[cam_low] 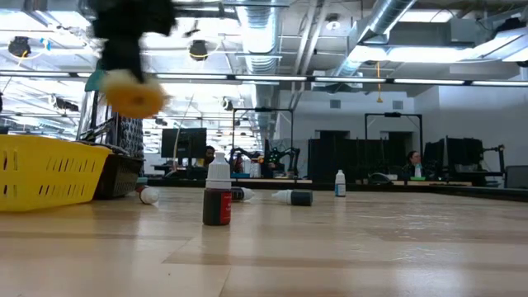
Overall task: Pick & Place Food Item
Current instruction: Put the black donut into the black bin
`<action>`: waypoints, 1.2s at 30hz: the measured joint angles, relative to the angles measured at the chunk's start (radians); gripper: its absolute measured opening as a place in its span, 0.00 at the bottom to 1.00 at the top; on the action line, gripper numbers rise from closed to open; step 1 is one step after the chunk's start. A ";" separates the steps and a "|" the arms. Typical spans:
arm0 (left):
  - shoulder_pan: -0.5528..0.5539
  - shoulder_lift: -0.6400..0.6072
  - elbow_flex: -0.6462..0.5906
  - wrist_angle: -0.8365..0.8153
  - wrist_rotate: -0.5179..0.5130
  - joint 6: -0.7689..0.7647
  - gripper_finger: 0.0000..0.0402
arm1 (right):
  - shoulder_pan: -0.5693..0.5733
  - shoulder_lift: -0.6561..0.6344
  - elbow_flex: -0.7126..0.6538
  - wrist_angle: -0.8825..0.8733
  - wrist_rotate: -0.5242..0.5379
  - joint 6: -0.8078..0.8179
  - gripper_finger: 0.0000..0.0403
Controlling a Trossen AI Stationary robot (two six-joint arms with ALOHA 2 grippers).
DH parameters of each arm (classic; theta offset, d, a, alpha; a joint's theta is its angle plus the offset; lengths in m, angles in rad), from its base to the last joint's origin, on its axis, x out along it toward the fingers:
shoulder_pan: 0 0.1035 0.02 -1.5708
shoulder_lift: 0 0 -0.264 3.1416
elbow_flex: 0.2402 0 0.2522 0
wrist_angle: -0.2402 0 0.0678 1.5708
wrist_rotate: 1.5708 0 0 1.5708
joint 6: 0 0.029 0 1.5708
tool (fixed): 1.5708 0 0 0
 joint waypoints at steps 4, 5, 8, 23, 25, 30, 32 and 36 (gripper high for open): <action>-0.090 -0.073 -0.071 -0.126 -0.036 -0.277 0.30 | 0.000 0.000 0.000 0.000 0.000 0.004 0.46; -0.110 -0.082 -0.091 -0.135 -0.040 -0.338 0.29 | 0.000 0.000 0.000 0.000 0.000 0.004 0.46; -0.161 -0.106 -0.154 -0.127 -0.054 -0.489 0.28 | -0.001 0.000 0.000 0.000 0.000 0.003 0.46; -0.228 -0.114 -0.306 -0.022 -0.210 -0.743 0.40 | -0.010 0.000 0.000 0.000 0.000 0.043 0.46; -0.228 -0.114 -0.306 -0.020 -0.232 -0.745 0.41 | -0.014 0.000 0.000 0.000 0.000 0.050 0.46; -0.228 -0.115 -0.306 -0.021 -0.241 -0.762 0.44 | -0.026 0.000 0.000 0.000 0.000 0.052 0.46; -0.228 -0.119 -0.306 -0.022 -0.241 -0.763 0.44 | -0.029 0.000 0.000 -0.001 0.000 0.052 0.46; -0.227 -0.130 -0.306 -0.026 -0.252 -0.763 0.46 | -0.030 0.000 0.000 -0.001 0.000 0.052 0.46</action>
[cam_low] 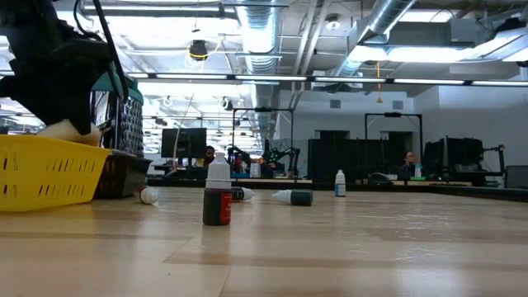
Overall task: Pick & Place Food Item
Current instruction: Put the black donut into the black bin
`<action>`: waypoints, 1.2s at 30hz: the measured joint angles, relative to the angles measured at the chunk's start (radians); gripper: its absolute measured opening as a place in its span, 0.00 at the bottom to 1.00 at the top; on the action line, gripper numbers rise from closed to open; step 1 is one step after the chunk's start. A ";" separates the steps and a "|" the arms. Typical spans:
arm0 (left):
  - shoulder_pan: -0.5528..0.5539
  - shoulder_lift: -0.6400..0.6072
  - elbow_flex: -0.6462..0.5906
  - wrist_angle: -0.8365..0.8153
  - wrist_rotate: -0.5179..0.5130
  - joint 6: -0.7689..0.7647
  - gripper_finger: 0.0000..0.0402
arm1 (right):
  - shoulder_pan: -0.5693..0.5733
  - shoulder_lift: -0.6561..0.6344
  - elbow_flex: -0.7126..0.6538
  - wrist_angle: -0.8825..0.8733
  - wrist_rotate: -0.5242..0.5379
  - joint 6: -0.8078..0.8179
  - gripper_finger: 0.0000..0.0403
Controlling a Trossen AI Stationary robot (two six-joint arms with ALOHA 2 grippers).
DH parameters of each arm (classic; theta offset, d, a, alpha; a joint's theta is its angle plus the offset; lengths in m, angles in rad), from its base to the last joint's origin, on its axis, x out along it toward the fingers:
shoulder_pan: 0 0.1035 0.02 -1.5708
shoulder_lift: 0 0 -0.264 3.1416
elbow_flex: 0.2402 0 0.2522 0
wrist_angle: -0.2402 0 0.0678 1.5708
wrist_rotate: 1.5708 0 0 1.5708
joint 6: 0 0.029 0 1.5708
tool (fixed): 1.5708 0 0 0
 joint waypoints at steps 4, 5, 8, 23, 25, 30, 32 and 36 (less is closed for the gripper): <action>0.002 -0.017 0.000 -0.002 -0.020 0.000 0.46 | -0.008 0.000 0.000 -0.001 0.000 0.000 0.46; 0.003 -0.022 0.000 -0.003 -0.027 0.000 0.46 | -0.008 0.000 0.000 -0.002 0.000 0.000 0.46; 0.003 -0.038 0.000 -0.009 -0.039 0.000 0.45 | -0.013 0.000 0.000 -0.003 0.000 0.000 0.46; 0.003 -0.057 0.000 -0.123 -0.048 -0.043 0.46 | -0.011 0.000 0.000 -0.002 0.000 0.012 0.46; 0.003 -0.057 0.000 -0.125 -0.058 -0.052 0.47 | -0.011 0.000 0.000 -0.002 0.000 0.013 0.46; 0.003 -0.057 0.000 -0.141 -0.060 -0.053 0.48 | -0.011 0.000 0.000 -0.002 0.000 0.013 0.46; 0.003 -0.066 0.000 -0.145 -0.060 -0.053 0.48 | -0.010 0.000 0.000 -0.002 0.000 0.013 0.46; 0.003 -0.094 0.010 -0.151 -0.063 -0.052 0.48 | -0.010 0.000 0.000 -0.007 0.000 0.027 0.46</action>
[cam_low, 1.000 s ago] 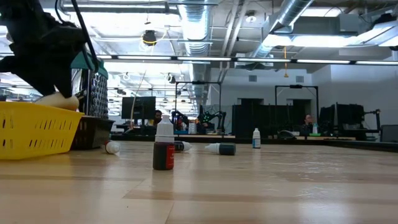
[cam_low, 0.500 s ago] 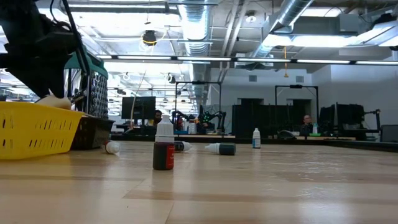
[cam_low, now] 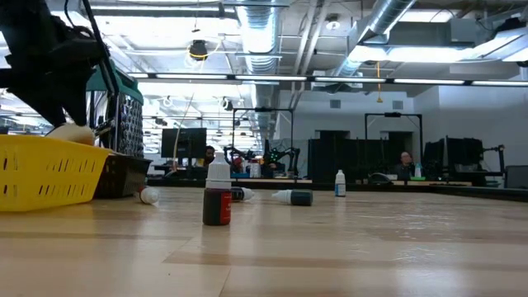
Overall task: Pick & Place Food Item
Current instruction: Put the black donut into the black bin, then put the top red food coloring bottle into the yellow bin
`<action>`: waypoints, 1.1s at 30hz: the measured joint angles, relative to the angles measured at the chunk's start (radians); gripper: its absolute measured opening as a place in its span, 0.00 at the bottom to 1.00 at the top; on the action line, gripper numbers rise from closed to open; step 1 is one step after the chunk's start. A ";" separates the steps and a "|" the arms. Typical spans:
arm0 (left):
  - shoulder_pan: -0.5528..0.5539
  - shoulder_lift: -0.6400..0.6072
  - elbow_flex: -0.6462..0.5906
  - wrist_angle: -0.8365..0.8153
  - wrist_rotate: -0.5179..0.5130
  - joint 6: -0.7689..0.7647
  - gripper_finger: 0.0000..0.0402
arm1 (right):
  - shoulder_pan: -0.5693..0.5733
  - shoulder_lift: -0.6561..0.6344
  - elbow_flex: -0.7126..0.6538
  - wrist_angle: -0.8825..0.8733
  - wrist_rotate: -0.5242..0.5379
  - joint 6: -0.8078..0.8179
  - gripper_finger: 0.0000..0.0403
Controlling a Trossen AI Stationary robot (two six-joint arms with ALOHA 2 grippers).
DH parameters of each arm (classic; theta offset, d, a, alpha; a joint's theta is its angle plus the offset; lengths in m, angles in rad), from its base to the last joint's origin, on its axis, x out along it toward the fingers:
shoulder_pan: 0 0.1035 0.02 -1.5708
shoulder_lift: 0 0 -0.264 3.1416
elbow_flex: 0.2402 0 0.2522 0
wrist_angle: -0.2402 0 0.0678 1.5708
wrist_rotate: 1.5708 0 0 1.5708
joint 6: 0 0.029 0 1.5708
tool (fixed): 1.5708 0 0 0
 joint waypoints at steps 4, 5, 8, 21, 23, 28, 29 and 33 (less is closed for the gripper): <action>0.000 -0.045 0.004 -0.008 0.001 0.000 0.48 | 0.000 0.000 0.000 -0.018 0.000 0.014 0.46; 0.000 -0.059 0.004 -0.007 0.007 0.001 0.48 | 0.000 0.000 0.000 -0.025 0.000 0.022 0.46; 0.000 -0.089 0.004 -0.043 0.022 0.001 0.48 | 0.000 0.000 0.000 -0.030 0.000 0.026 0.46; -0.059 -0.144 0.004 0.636 0.101 0.613 0.46 | 0.000 0.000 0.000 -0.040 0.000 0.026 0.46; -0.070 -0.143 0.004 0.777 0.102 0.799 0.46 | 0.000 0.000 0.000 -0.043 0.000 0.026 0.46; -0.028 -0.083 0.006 0.935 0.098 1.252 0.47 | 0.000 0.000 0.000 -0.068 0.000 0.026 0.46; -0.009 -0.062 0.006 0.949 0.105 1.325 0.48 | 0.000 0.000 0.000 -0.071 0.000 0.026 0.46; 0.082 0.049 0.056 0.947 0.123 1.524 0.51 | 0.000 0.000 0.000 -0.070 0.000 0.029 0.46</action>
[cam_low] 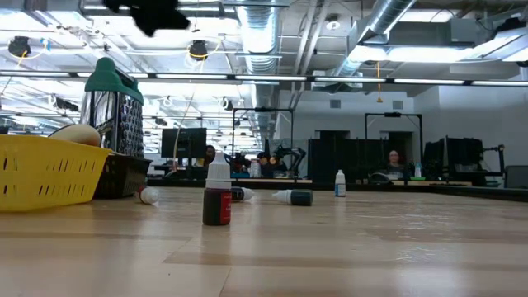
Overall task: Pick & Place Food Item
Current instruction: Put the top red food coloring bottle into the yellow bin
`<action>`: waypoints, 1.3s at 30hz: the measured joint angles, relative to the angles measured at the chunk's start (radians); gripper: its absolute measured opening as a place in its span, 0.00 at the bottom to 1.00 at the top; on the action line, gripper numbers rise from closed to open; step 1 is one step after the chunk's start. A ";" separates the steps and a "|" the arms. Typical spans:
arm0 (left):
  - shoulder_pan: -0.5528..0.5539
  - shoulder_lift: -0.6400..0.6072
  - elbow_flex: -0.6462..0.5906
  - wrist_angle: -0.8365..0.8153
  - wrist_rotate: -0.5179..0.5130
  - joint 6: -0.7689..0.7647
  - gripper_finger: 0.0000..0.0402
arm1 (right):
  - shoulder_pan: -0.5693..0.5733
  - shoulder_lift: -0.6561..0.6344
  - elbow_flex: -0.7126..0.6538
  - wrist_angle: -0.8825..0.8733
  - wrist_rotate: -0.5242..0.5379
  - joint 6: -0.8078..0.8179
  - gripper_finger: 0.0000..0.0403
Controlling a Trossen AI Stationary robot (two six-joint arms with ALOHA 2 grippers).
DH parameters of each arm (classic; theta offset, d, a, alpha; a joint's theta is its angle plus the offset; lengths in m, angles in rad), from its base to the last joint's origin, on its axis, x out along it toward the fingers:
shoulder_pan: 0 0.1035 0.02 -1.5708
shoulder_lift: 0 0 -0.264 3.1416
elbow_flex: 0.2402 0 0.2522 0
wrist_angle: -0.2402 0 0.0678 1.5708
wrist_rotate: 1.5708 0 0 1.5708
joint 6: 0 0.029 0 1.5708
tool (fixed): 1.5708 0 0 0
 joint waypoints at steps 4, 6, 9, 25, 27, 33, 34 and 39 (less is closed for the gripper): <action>0.105 0.148 0.123 -0.088 0.167 0.100 0.56 | 0.004 0.000 0.000 -0.003 0.000 0.038 0.46; 0.150 0.233 0.222 -0.224 0.229 0.117 0.58 | 0.008 0.000 0.000 -0.002 0.000 0.041 0.46; 0.184 0.349 0.369 -0.481 0.282 0.249 0.60 | 0.012 0.002 0.000 -0.002 0.000 0.053 0.46; 0.120 0.667 0.508 -0.715 0.427 0.629 0.49 | 0.013 0.007 0.000 -0.005 0.000 0.056 0.46; 0.123 0.698 0.508 -0.714 0.424 0.623 0.48 | 0.015 0.007 0.000 -0.005 0.000 0.060 0.46; 0.129 0.760 0.487 -0.664 0.363 0.579 0.49 | 0.032 0.007 0.000 -0.003 0.000 0.075 0.46; 0.129 0.759 0.469 -0.645 0.362 0.567 0.49 | 0.035 0.007 0.000 -0.002 0.000 0.075 0.46; 0.127 0.731 0.369 -0.585 0.330 0.521 0.48 | 0.041 0.007 0.000 0.002 0.000 0.075 0.46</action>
